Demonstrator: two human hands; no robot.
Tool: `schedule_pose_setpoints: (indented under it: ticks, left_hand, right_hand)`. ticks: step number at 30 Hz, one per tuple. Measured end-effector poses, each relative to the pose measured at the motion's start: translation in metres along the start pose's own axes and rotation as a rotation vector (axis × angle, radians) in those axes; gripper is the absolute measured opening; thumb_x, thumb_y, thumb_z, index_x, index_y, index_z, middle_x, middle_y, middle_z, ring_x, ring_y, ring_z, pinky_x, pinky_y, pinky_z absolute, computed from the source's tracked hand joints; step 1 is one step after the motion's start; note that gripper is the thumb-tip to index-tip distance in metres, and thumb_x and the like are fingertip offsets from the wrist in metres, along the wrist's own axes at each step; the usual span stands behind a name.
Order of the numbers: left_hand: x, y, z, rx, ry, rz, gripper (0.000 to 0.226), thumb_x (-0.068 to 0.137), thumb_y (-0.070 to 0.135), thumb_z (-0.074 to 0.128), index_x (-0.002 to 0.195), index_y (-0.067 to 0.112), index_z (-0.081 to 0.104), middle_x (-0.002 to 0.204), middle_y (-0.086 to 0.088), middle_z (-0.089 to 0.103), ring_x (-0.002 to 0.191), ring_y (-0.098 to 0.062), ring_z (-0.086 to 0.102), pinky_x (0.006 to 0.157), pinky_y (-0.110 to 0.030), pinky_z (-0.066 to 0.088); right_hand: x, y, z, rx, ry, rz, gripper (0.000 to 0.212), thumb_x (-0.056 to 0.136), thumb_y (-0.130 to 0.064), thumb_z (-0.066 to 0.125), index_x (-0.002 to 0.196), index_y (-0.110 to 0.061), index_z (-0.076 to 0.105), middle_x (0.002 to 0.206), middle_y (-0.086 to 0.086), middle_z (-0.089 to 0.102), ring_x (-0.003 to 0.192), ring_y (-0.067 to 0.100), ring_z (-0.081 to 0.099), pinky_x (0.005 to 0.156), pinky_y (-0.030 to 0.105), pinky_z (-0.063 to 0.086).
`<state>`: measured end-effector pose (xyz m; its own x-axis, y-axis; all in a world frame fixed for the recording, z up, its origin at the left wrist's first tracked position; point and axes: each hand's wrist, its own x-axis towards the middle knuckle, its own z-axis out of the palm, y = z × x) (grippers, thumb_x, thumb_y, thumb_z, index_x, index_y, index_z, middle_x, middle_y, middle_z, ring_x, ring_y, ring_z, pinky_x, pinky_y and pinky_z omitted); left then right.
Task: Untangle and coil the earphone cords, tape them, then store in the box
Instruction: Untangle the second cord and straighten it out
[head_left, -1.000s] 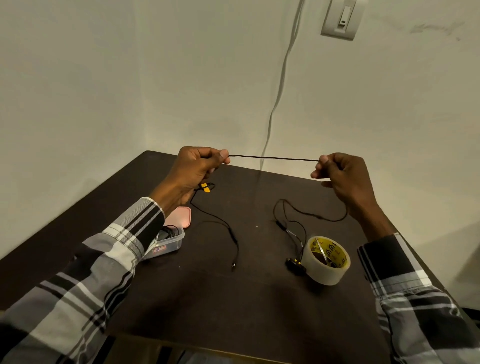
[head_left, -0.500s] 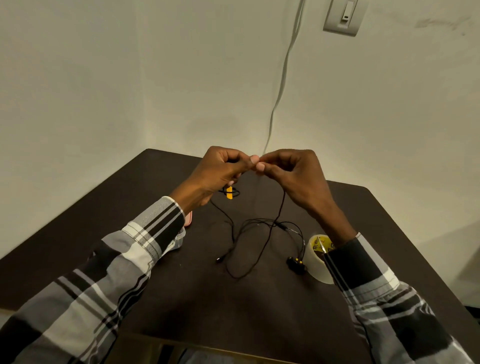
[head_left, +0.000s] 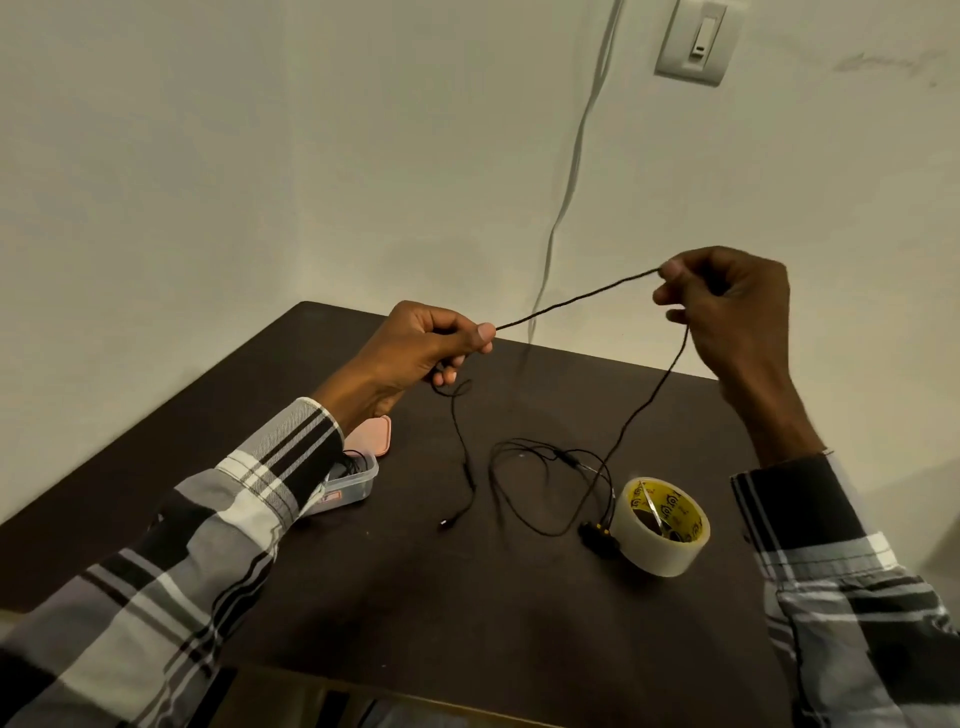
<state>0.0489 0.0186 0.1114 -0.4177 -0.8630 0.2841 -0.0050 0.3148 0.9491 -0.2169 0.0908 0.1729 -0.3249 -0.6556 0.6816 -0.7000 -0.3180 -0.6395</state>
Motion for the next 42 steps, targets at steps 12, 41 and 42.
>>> schedule_pose_setpoints:
  ticks: [12,41,42]
  left_hand:
    - [0.001,0.011,0.023,0.016,-0.092,0.023,0.015,0.086,0.021,0.072,0.072,0.018,0.075,0.054,0.004,0.055,0.047,-0.009,0.05,0.046,-0.019,0.04]
    - [-0.001,-0.004,0.008,0.126,-0.017,0.023,0.021,0.092,0.027,0.066,0.082,0.01,0.074,0.058,0.004,0.059,0.046,-0.002,0.041,0.045,-0.017,0.032]
    - [-0.002,-0.005,0.009,0.111,0.01,0.001,0.026,0.093,0.032,0.064,0.08,0.012,0.073,0.056,0.005,0.056,0.046,-0.002,0.042,0.045,-0.015,0.033]
  right_hand:
    - [-0.051,-0.024,0.057,0.004,-0.457,-0.199,0.027,0.085,-0.024,0.077,0.111,-0.022,0.075,0.108,-0.009,0.074,0.103,0.002,0.068,0.091,0.031,0.057]
    - [-0.032,-0.011,0.029,0.0,-0.149,-0.218,0.007,0.091,-0.01,0.069,0.086,-0.013,0.074,0.08,-0.012,0.068,0.072,0.01,0.068,0.065,0.03,0.061]
    - [-0.031,-0.01,0.027,0.005,-0.143,-0.217,0.008,0.091,-0.009,0.069,0.086,-0.014,0.073,0.081,-0.011,0.068,0.074,0.01,0.068,0.064,0.028,0.061]
